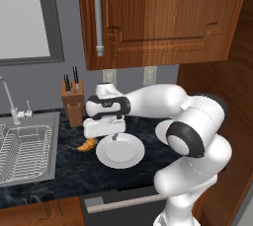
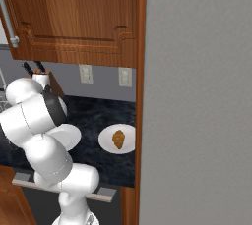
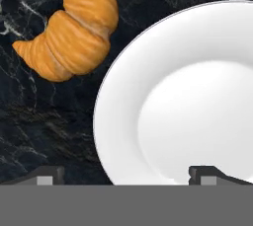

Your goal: Place the pastries on the plates.

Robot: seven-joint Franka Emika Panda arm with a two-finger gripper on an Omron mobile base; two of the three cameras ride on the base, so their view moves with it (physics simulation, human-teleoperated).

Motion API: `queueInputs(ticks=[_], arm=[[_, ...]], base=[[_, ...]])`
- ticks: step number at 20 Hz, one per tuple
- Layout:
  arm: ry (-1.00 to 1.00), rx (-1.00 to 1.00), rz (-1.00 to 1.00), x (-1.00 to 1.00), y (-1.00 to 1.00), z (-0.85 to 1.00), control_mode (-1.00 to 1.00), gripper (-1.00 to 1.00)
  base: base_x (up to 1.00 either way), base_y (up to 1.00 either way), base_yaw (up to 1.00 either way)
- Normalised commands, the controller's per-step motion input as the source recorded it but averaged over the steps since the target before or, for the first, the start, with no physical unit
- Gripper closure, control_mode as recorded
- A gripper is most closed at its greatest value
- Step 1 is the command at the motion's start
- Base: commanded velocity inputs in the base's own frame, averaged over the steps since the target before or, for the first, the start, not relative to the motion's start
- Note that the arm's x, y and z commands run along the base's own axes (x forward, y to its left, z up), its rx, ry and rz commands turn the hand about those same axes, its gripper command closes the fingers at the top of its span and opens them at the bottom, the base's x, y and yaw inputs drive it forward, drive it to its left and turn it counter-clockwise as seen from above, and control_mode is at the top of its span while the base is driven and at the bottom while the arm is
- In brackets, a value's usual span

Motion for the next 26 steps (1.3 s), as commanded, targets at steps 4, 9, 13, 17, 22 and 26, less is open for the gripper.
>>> queueInputs(ticks=[4, 9, 13, 17, 22, 26], arm=[[0.0, 0.0, -0.06, 0.06, 0.37, 0.0, -1.0, -1.0], [-0.05, 0.0, -0.06, 0.14, 0.23, 0.0, -1.0, -1.0], [-0.05, 0.0, -0.07, 0.22, 0.16, 0.0, -1.0, -1.0], [-0.03, -0.04, -0.08, 0.25, 0.13, -0.01, -1.0, -1.0], [0.0, -0.05, -0.08, 0.24, 0.09, -0.08, -1.0, -1.0], [0.0, -0.05, -0.08, 0.24, 0.12, -0.15, -1.0, -1.0]], base=[[0.0, 0.0, 0.0], [0.0, 0.0, 0.0], [0.0, 0.0, 0.0], [0.0, 0.0, 0.0], [0.0, 0.0, 0.0], [0.0, 0.0, 0.0]])
